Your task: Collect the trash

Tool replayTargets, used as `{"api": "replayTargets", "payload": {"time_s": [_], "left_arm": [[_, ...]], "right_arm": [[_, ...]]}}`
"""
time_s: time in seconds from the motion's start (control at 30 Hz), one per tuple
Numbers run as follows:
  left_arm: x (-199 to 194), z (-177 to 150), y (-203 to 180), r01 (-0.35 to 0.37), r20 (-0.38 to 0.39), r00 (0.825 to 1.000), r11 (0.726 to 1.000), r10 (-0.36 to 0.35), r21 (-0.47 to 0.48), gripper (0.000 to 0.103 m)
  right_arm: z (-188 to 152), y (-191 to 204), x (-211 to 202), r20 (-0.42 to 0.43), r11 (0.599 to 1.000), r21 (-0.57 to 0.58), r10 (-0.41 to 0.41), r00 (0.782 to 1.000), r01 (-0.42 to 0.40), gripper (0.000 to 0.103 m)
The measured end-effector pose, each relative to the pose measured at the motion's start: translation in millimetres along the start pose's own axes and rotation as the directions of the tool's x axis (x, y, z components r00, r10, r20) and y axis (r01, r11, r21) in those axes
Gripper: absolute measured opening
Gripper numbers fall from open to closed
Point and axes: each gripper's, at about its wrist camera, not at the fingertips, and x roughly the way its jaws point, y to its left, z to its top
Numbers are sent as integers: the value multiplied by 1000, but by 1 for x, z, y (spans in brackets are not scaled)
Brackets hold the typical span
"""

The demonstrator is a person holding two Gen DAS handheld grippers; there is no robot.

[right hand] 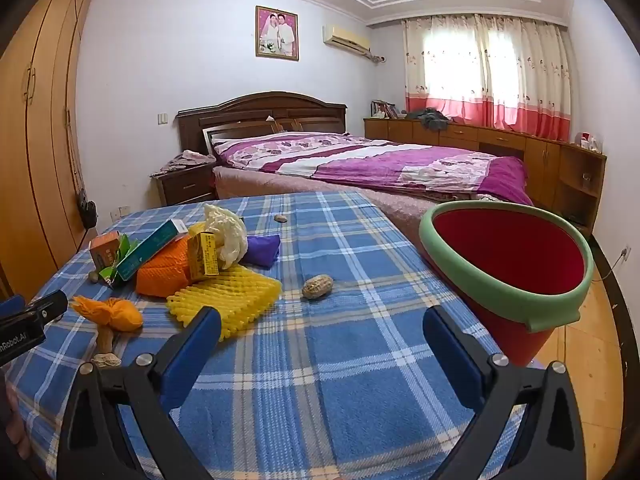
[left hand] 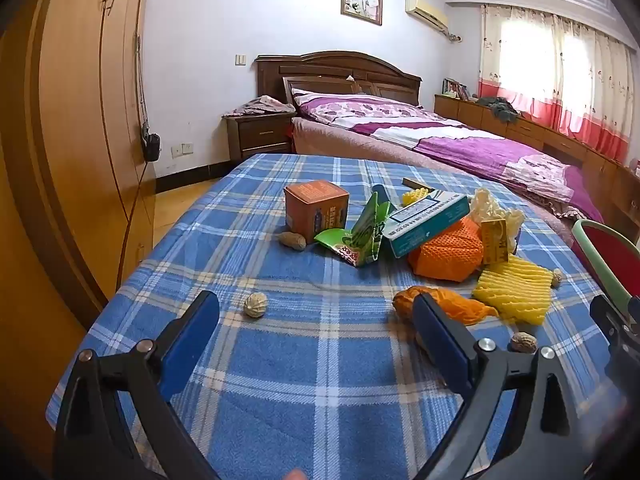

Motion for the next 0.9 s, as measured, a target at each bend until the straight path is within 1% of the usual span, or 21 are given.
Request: {"api": "replayTargets", "payload": {"time_s": [0.9], "left_arm": [[0, 0, 0, -3, -4, 1000, 1000, 3, 4, 97]], "right_arm": [[-1, 2, 2, -4, 1000, -8, -7, 1000, 7, 103]]}}
